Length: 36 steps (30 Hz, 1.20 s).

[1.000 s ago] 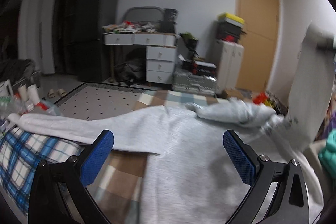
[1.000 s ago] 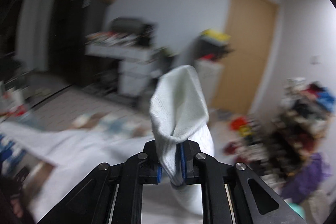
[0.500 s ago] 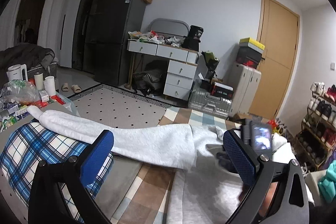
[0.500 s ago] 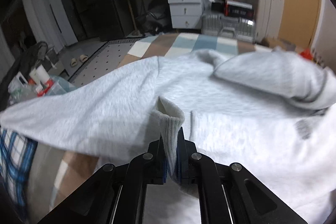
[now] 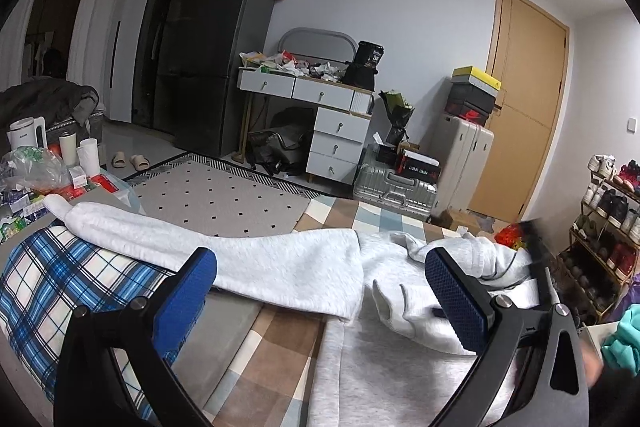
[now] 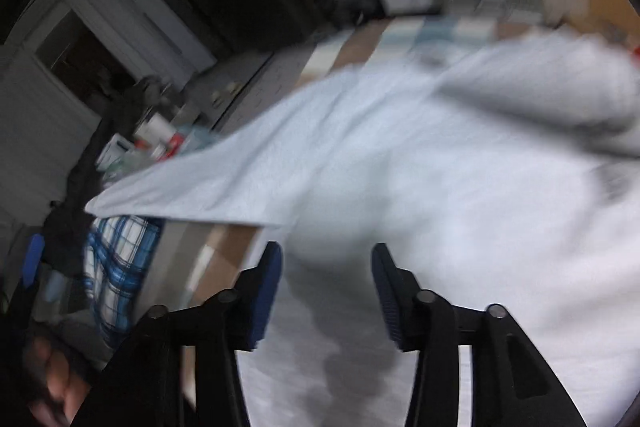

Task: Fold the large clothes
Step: 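Lay the sleeve across the sweatshirt body and open the right gripper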

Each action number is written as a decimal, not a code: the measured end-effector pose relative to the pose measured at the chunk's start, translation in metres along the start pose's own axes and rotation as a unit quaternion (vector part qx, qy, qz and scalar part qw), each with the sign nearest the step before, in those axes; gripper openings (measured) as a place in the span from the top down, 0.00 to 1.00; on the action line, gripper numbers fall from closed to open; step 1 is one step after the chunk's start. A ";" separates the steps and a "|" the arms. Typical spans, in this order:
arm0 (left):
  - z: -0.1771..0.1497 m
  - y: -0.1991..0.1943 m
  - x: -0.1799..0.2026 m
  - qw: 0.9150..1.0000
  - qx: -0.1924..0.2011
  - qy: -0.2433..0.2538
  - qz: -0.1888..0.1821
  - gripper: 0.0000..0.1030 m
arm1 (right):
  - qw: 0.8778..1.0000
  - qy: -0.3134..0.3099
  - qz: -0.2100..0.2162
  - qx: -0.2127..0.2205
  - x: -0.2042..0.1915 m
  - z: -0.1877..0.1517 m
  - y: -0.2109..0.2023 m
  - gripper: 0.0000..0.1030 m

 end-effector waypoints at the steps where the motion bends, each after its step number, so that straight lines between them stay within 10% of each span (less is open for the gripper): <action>1: -0.001 0.001 0.001 1.000 -0.002 0.001 0.000 0.01 | 0.998 -0.007 -0.065 0.021 0.022 0.005 -0.022 0.37; 5: -0.006 0.002 0.012 1.000 -0.010 0.016 0.000 0.01 | 0.951 -0.029 -0.306 0.002 0.106 0.006 -0.054 0.38; 8: -0.010 0.003 0.021 0.999 -0.011 0.033 0.002 0.01 | 0.924 -0.011 -0.376 -0.067 0.164 -0.014 -0.052 0.71; 11: -0.013 0.003 0.030 0.999 -0.012 0.049 0.002 0.01 | 0.928 0.027 -0.359 -0.097 0.198 -0.039 -0.042 0.88; 24: -0.020 0.013 0.042 0.995 -0.039 0.088 0.007 0.01 | 0.950 0.034 -0.304 -0.068 0.183 -0.050 -0.059 0.75; 29: -0.024 0.021 0.036 0.994 -0.069 0.085 -0.003 0.01 | 0.976 0.077 -0.203 0.026 0.116 -0.062 -0.102 0.74; 36: -0.014 0.026 0.004 0.993 -0.111 0.028 0.004 0.01 | 0.965 0.079 -0.074 0.239 -0.006 -0.113 -0.190 0.08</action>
Point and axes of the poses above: each gripper's, at about its wrist camera, not at the fingertips, and y roughly the way its jaws point, x to its right, z to its top, the point moved 1 cm from there along y, roughly the way its jaws point, and after that the axes turned 5 degrees about x, right-handed, at the moved point
